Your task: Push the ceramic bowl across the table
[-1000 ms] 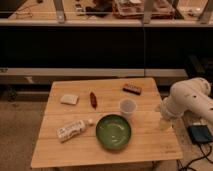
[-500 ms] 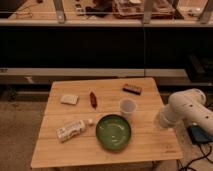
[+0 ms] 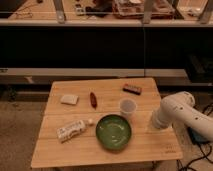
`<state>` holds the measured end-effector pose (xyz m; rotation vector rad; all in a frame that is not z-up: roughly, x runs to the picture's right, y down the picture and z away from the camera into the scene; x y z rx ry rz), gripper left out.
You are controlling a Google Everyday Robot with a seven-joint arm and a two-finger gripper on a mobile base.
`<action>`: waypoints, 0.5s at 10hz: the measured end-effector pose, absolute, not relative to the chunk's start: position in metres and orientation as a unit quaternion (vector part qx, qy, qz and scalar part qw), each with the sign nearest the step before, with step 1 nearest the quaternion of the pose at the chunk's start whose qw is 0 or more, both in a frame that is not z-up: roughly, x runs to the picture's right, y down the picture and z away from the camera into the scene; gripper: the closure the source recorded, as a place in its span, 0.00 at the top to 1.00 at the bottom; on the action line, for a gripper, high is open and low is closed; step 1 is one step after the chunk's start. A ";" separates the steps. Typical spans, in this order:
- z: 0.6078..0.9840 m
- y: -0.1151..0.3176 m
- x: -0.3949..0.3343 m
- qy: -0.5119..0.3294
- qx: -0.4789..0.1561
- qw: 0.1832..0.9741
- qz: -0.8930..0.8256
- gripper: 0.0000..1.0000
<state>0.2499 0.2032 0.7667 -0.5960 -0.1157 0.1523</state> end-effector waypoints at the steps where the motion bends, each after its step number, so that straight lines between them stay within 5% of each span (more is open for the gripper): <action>1: 0.770 0.205 0.246 -0.059 -0.292 0.952 0.074 0.00; 5: 0.779 0.202 0.215 -0.078 -0.288 0.953 0.054 0.00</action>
